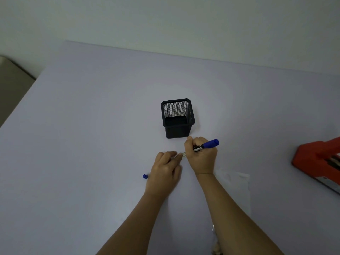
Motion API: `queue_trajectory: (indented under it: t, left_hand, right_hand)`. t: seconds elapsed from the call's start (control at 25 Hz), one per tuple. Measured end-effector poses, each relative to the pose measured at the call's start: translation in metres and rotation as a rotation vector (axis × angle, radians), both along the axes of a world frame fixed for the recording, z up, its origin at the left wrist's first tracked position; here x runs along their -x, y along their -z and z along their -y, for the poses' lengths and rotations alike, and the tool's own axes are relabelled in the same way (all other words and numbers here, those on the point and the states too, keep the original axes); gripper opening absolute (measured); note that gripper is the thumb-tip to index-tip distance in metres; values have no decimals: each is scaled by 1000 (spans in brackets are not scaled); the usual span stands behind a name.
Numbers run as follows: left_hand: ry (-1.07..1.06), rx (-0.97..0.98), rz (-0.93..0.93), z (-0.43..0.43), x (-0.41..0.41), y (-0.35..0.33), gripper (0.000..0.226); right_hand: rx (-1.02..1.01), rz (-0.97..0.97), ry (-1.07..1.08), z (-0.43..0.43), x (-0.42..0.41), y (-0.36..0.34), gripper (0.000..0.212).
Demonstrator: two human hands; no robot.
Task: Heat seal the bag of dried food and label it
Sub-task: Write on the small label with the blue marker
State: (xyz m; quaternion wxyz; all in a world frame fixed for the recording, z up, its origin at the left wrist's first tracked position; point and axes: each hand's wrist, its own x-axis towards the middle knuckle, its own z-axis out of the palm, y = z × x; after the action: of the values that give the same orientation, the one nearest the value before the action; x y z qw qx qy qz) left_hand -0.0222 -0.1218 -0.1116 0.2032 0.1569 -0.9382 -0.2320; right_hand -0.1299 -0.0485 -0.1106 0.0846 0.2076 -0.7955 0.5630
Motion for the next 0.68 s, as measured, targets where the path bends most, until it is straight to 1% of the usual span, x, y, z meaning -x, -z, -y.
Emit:
queue_trajectory:
  t: [0.68]
  left_hand:
    - [-1, 4, 15, -1, 1, 0, 35]
  right_hand:
    - [-26, 28, -18, 0, -1, 2, 42]
